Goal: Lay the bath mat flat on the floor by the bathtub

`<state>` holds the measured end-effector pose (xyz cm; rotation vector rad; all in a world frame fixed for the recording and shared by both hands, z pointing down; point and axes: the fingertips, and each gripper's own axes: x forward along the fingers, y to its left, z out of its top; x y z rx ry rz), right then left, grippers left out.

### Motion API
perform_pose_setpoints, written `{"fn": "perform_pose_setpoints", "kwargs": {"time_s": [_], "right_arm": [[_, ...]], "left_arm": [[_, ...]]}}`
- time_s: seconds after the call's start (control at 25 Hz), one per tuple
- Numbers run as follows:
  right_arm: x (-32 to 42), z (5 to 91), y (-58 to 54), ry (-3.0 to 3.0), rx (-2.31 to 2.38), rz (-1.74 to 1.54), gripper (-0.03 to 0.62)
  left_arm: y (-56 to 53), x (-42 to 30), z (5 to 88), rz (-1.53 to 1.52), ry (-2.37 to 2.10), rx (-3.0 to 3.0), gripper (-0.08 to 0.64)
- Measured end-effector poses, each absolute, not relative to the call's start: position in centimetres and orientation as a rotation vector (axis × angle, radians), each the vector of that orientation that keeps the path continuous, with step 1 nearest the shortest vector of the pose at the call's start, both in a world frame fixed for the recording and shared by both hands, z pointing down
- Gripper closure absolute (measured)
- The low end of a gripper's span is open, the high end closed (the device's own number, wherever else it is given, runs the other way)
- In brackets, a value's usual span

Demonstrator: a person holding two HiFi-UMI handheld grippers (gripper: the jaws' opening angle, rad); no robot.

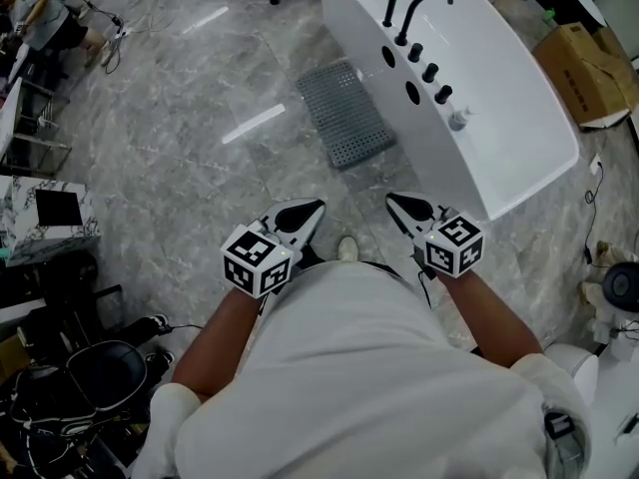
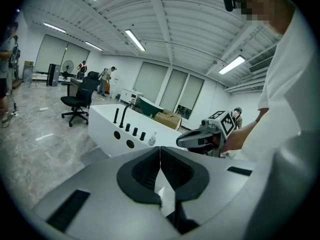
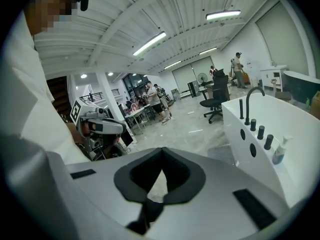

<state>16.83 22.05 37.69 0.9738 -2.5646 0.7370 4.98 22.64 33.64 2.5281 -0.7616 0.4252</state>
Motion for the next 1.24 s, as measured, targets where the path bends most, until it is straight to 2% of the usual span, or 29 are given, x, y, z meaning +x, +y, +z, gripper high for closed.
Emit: {"fn": "perform_pose_setpoints", "kwargs": {"time_s": [1.24], "right_arm": [[17.5, 38.2, 21.7, -2.603, 0.967, 0.709, 0.584]], "left_arm": [[21.9, 7.2, 34.5, 0.462, -0.748, 2.518, 0.541]]}}
